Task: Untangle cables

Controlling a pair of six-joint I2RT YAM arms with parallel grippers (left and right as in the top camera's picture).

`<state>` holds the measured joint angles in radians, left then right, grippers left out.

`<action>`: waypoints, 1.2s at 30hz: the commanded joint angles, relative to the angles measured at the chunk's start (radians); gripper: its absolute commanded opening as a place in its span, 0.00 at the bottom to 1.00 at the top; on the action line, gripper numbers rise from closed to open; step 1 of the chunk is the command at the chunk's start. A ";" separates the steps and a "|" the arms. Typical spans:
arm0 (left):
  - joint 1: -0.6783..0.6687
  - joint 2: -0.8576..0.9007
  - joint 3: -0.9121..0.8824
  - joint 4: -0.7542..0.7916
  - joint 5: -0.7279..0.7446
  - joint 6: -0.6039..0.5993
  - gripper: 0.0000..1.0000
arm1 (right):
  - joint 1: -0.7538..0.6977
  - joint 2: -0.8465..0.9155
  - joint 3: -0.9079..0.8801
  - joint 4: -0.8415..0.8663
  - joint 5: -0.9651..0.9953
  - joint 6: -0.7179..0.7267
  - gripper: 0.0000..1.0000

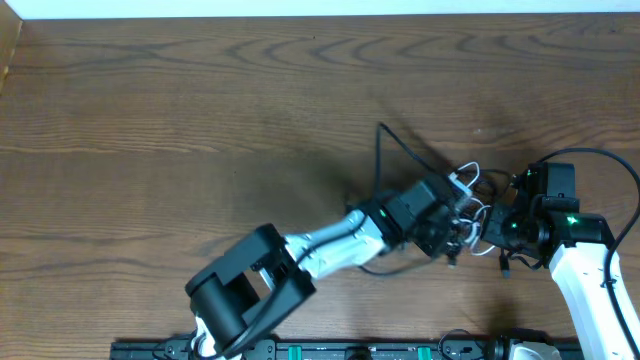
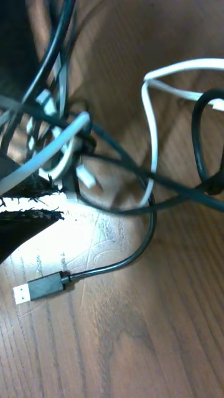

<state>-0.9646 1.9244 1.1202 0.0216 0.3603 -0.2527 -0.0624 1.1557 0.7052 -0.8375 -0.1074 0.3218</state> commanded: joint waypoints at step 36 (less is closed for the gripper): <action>0.295 -0.437 0.013 -0.257 -0.404 -0.747 0.07 | -0.002 -0.005 -0.002 0.015 -0.004 0.044 0.04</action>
<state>-0.6823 1.4727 1.1263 -0.1524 0.0738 -0.7414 -0.0616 1.1557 0.7048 -0.8227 -0.1265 0.3557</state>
